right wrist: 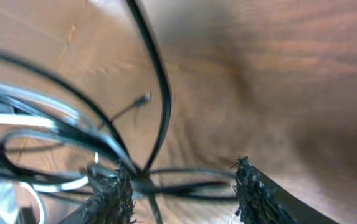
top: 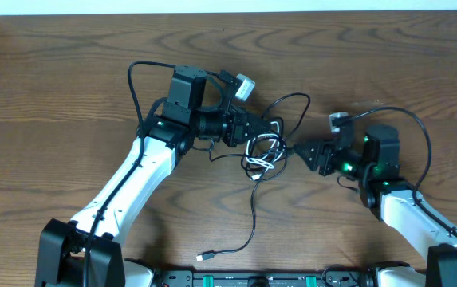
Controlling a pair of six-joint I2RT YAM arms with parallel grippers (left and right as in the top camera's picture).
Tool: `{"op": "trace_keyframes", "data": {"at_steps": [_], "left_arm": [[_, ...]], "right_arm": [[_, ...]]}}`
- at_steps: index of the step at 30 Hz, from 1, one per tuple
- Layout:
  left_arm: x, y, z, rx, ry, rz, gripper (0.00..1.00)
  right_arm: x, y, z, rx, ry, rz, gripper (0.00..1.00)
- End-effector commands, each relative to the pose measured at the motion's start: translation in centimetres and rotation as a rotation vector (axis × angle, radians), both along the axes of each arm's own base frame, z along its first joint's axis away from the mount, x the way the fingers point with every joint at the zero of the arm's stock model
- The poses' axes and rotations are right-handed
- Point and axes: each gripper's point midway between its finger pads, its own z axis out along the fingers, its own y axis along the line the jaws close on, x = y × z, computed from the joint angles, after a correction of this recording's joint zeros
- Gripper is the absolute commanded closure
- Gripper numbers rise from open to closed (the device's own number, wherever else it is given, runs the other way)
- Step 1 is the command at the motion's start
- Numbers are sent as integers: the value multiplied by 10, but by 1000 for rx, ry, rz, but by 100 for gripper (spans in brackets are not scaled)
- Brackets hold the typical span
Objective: Untangle cables
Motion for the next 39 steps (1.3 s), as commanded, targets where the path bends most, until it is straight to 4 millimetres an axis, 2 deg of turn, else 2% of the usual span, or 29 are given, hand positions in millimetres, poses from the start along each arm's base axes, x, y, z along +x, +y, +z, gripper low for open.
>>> {"op": "trace_keyframes", "data": {"at_steps": [1,6,14,19,24,26,27,28,35,39], "left_arm": [[-12,-2,10,-47,-10,-62,92],[-20,-4,16,-87,-3,-107,92],[-17,-5,20,-97,2,-96,92],[-8,-9,33,-137,3,-68,92],[-4,-11,41,-164,28,-47,92],[-3,-11,42,-168,58,-37,92],[-3,-11,42,-169,68,-34,92],[-3,-11,42,-170,78,-31,92],[-1,-10,41,-164,96,-11,92],[17,-5,29,-107,82,103,92]], "right_arm": [[8,-3,15,59,-15,-30,53],[10,7,26,90,-46,-15,55],[-31,60,16,89,19,181,54],[-46,74,10,74,45,243,55],[-49,76,11,80,47,255,58],[-45,74,9,67,40,234,77],[-42,73,9,60,35,221,92],[-39,71,8,49,32,202,99],[-16,49,-4,-19,52,23,99],[-12,40,-6,-25,64,-8,99]]}}
